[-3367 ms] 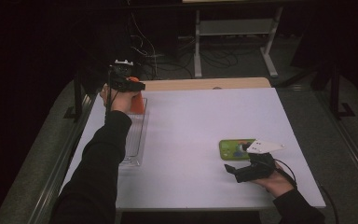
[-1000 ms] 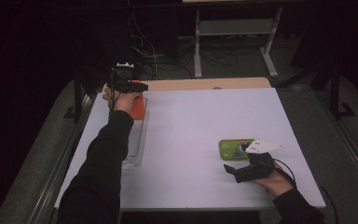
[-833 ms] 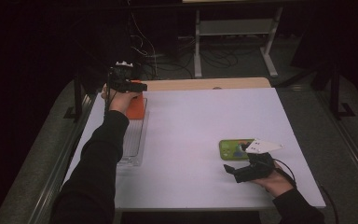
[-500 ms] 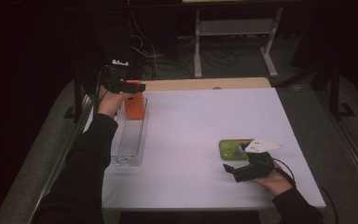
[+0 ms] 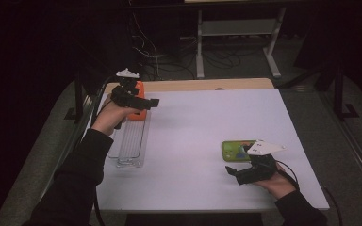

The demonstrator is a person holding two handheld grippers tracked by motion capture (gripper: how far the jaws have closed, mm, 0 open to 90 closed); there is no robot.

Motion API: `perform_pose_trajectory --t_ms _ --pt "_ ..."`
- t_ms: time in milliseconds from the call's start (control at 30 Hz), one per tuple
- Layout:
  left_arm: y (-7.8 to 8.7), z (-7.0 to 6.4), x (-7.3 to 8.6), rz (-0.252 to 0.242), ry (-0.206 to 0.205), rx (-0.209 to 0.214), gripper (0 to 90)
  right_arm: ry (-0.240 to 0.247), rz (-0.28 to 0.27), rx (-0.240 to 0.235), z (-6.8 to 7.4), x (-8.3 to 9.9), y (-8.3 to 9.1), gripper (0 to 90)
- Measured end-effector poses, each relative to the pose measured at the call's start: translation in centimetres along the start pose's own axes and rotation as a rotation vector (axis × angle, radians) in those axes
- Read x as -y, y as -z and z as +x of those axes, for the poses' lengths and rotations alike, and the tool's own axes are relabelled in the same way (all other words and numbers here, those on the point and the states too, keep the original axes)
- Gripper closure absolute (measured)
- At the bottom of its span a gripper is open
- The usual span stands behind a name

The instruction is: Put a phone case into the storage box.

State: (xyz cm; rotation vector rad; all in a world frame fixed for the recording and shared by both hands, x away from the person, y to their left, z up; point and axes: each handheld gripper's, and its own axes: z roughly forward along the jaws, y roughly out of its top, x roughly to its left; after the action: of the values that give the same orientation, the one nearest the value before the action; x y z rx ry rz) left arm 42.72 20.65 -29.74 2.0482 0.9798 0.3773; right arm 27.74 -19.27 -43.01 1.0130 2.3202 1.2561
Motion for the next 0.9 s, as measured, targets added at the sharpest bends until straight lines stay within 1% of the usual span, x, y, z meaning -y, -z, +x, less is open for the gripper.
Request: perform_pose_trajectory --t_ms 133,167,200,233,267,300,333,367,400,433,500,533,600,633,667,767,867,900 --pt "-0.2 -1.6 0.7 -0.007 -0.018 0.041 1.0 0.002 -0.013 -0.004 0.1 -0.2 0.1 0.0" --pt "-0.4 -2.1 0.9 -0.001 -0.027 0.049 1.0 -0.002 -0.011 -0.003 0.1 -0.4 0.1 0.0" --pt "-0.5 -2.4 1.1 0.002 -0.033 0.058 1.0 -0.001 -0.022 -0.005 0.1 -0.5 0.1 0.0" --pt "-0.6 -2.8 1.2 0.001 -0.046 0.068 1.0 -0.002 -0.017 -0.011 0.2 -0.5 0.0 0.0" --pt "-0.6 -3.1 1.3 0.000 -0.050 0.075 1.0 0.010 -0.015 -0.012 0.3 -0.5 0.0 0.0" --pt "-0.7 -3.4 1.5 -0.003 -0.052 0.086 1.0 0.008 -0.003 -0.016 0.4 -0.4 0.0 0.0" --pt "-0.9 -3.8 1.7 -0.006 -0.054 0.097 1.0 0.013 -0.004 -0.016 0.4 -0.4 -0.1 0.0" --pt "-1.1 -4.2 2.0 0.004 -0.068 0.108 1.0 0.003 -0.001 -0.015 0.4 -0.4 -0.1 0.0" --pt "-1.2 -4.5 2.1 0.003 -0.065 0.114 1.0 0.008 -0.006 -0.013 0.3 -0.4 -0.1 0.0" --pt "-1.3 -4.9 2.3 0.014 -0.082 0.120 1.0 0.013 -0.009 -0.013 0.3 -0.4 -0.1 0.0" --pt "-1.5 -5.7 2.7 0.013 -0.094 0.130 1.0 0.005 -0.005 -0.014 0.4 -0.4 0.0 0.0" --pt "-1.5 -6.0 2.8 0.009 -0.094 0.135 1.0 0.014 -0.011 -0.011 0.3 -0.4 0.1 0.0" --pt "-1.7 -6.7 3.3 0.014 -0.107 0.147 1.0 0.003 -0.004 -0.012 0.2 -0.3 0.2 0.0" --pt "-1.8 -7.2 3.6 0.013 -0.106 0.159 1.0 0.001 -0.006 -0.011 0.2 -0.3 0.2 0.0" --pt "-1.9 -7.4 3.8 0.020 -0.119 0.163 1.0 -0.001 -0.008 -0.008 0.1 -0.3 0.2 0.0" --pt "-2.2 -8.5 4.8 0.029 -0.134 0.177 1.0 -0.004 -0.006 -0.003 0.1 -0.2 0.3 0.0" --pt "-2.4 -9.2 5.8 0.034 -0.143 0.189 1.0 -0.009 -0.006 0.001 0.0 -0.3 0.3 0.0" --pt "-2.5 -9.5 6.2 0.035 -0.132 0.195 1.0 -0.008 -0.007 0.003 0.0 -0.3 0.3 0.0"
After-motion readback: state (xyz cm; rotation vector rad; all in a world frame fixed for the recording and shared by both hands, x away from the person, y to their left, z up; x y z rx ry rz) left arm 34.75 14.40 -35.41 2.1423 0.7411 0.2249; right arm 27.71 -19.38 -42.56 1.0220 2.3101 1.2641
